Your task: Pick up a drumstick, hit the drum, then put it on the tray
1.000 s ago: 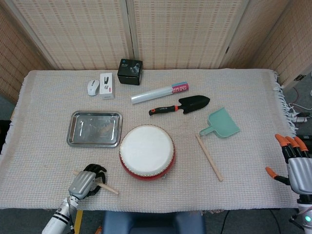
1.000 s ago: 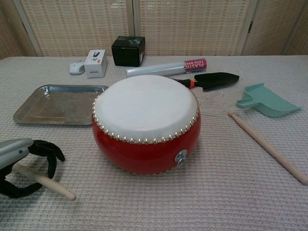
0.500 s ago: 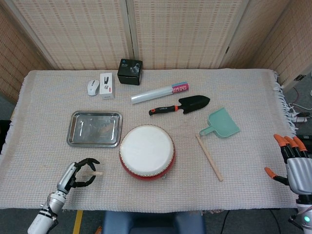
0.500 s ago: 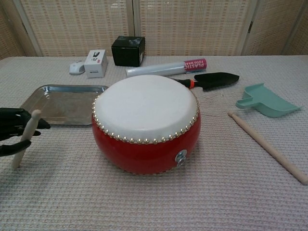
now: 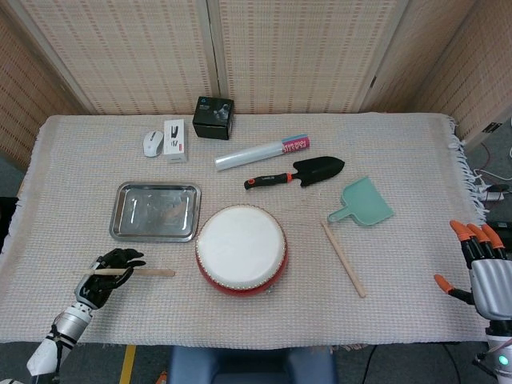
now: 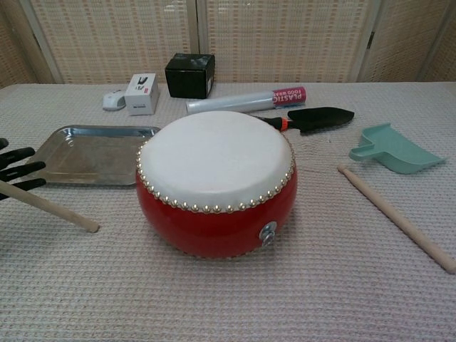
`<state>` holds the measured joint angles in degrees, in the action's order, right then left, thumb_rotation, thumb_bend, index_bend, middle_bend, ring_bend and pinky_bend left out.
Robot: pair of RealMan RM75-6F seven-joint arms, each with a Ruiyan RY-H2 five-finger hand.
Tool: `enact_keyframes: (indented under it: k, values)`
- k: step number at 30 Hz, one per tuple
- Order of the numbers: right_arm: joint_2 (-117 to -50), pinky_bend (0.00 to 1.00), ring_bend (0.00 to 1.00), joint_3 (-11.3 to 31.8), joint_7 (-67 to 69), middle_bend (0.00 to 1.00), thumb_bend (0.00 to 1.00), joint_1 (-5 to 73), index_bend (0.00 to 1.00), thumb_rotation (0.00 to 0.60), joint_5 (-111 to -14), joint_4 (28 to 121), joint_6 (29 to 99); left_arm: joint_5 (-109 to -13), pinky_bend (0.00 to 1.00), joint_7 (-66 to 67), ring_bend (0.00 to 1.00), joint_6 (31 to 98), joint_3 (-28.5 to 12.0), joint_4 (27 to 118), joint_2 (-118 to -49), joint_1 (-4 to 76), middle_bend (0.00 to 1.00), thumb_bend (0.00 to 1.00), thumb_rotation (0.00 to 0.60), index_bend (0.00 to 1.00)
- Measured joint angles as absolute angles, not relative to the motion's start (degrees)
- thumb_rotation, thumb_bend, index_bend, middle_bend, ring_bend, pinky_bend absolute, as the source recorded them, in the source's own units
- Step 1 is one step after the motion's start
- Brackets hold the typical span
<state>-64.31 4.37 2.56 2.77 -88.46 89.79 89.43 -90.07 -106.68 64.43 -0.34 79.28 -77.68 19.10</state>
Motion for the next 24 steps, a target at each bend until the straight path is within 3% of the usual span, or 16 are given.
enact_keyframes:
  k: [10,17,24]
  values:
    - [-64.33,0.08,0.00,4.55,2.62,0.12,0.16,3.16,0.07,0.600,-88.06,89.70,88.67,-88.50,0.40,-117.38,0.35,62.02,-0.04,77.96,-77.86,21.04,0.44,0.34,0.600,0.56]
    - [-64.31,0.08,0.00,4.57,3.44,0.12,0.16,3.11,0.07,0.600,-87.91,89.13,88.70,-83.61,0.55,-104.62,0.49,59.94,-2.62,81.37,-78.93,22.45,0.56,0.34,0.600,0.56]
    - [-64.34,0.08,0.00,4.52,4.61,0.12,0.16,2.53,0.07,0.600,-87.53,88.21,89.27,-78.50,0.58,-87.66,0.53,58.21,-6.12,85.37,-81.65,24.44,0.60,0.34,0.600,0.57]
